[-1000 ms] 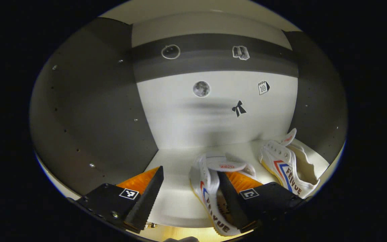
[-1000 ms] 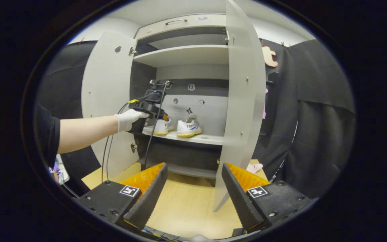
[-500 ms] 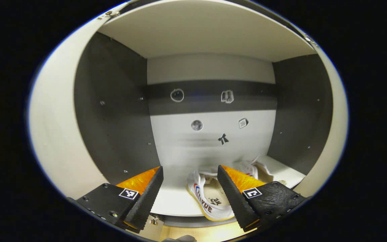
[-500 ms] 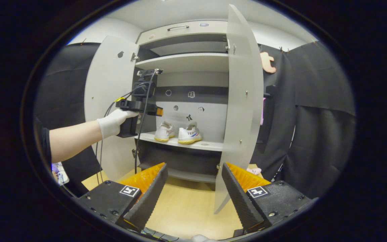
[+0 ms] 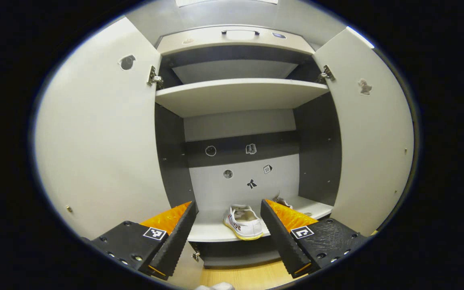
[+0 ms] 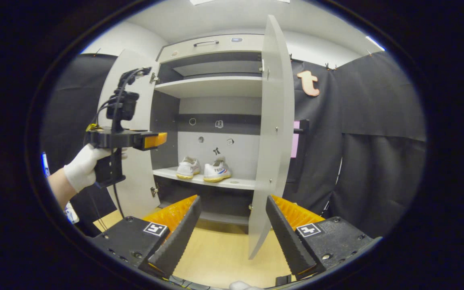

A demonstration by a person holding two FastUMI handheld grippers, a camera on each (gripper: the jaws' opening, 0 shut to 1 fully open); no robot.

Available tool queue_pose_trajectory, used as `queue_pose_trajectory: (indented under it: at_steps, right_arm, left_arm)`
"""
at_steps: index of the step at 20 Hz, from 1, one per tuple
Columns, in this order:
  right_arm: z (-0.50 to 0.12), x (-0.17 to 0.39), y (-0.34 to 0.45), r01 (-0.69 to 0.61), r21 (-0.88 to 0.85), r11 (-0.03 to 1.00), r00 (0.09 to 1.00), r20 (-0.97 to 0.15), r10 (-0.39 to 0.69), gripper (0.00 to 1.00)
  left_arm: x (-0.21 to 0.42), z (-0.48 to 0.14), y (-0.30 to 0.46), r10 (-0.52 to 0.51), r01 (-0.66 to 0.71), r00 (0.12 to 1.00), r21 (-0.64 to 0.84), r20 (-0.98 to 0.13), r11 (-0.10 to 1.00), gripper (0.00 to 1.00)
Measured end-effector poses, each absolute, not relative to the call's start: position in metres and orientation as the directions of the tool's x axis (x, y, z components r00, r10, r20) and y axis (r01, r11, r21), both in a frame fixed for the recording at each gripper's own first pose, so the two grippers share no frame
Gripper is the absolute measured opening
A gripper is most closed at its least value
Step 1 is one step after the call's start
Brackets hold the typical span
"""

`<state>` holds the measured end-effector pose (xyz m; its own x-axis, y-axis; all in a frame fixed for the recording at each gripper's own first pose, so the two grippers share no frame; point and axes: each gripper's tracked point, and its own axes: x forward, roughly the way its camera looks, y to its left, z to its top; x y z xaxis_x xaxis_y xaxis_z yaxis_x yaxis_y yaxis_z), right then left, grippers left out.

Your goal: Grab one shoe with the right hand and put it into the shoe cabinet, grab the other shoe with the left hand and put it into the shoe cabinet; then close the right door with the right hand and the left door with the left hand.

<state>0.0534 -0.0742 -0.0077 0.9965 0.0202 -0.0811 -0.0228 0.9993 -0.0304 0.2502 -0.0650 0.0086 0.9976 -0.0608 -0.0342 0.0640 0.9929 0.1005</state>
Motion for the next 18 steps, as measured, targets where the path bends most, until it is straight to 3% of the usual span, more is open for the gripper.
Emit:
queue_pose_trajectory:
  at_steps: [2, 11, 16, 17, 18]
  right_arm:
    - [-0.006, 0.048, -0.074, -0.022, -0.035, 0.999, 0.997, -0.073, 0.02, 1.0]
    - [-0.017, 0.024, -0.08, -0.01, -0.02, 1.0, 0.997, -0.075, 0.008, 1.0]
    - [-0.016, 0.021, -0.094, 0.009, -0.018, 1.0, 0.997, -0.077, -0.01, 1.0]
    - [-0.014, 0.022, -0.101, 0.017, -0.019, 1.0, 0.997, -0.073, -0.019, 1.0]
    - [-0.009, 0.024, -0.11, 0.03, -0.022, 0.999, 0.997, -0.064, -0.031, 1.0]
  left_arm:
    - [0.218, 0.011, -0.065, -0.058, 0.059, 0.998, 0.093, -0.012, 0.994, 0.96]
    - [0.088, -0.025, -0.048, 0.001, 0.001, 1.0, 0.083, -0.022, 0.997, 0.96]
    - [0.065, -0.05, -0.052, 0.003, 0.002, 0.998, 0.075, -0.068, 0.997, 0.96]
    - [0.064, -0.051, -0.054, 0.002, 0.002, 0.998, 0.066, -0.07, 0.998, 1.0]
    - [0.063, -0.05, -0.056, 0.001, 0.003, 0.998, 0.058, -0.063, 0.998, 0.96]
